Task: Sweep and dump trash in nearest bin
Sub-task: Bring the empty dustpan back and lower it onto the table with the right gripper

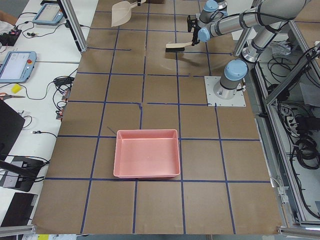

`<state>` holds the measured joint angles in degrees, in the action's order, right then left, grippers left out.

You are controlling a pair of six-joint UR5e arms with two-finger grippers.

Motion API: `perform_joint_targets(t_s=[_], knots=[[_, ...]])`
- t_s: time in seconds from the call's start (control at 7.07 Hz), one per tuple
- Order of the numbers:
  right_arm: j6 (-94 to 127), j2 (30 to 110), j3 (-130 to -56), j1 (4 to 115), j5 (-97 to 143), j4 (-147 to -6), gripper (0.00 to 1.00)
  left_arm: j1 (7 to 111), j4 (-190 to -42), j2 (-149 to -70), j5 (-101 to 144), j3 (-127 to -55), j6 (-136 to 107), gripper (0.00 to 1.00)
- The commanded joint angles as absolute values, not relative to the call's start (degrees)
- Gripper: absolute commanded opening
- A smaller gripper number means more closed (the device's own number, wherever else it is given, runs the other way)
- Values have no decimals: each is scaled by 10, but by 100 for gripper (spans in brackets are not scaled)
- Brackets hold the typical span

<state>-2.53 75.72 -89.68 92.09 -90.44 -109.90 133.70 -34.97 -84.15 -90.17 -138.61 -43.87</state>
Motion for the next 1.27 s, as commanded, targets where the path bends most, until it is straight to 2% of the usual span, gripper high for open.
perform_joint_targets(t_s=[0.0, 0.71, 1.13], knots=[[55, 748, -896, 963, -904, -1134, 0, 1338, -351, -843, -903, -1387, -437, 0], [59, 741, -894, 1040, -922, -1139, 1, 1340, -352, -844, -930, -1386, -398, 0], [147, 698, -891, 1106, -925, -1212, 2, 1344, -352, -848, -929, -1386, -398, 0]])
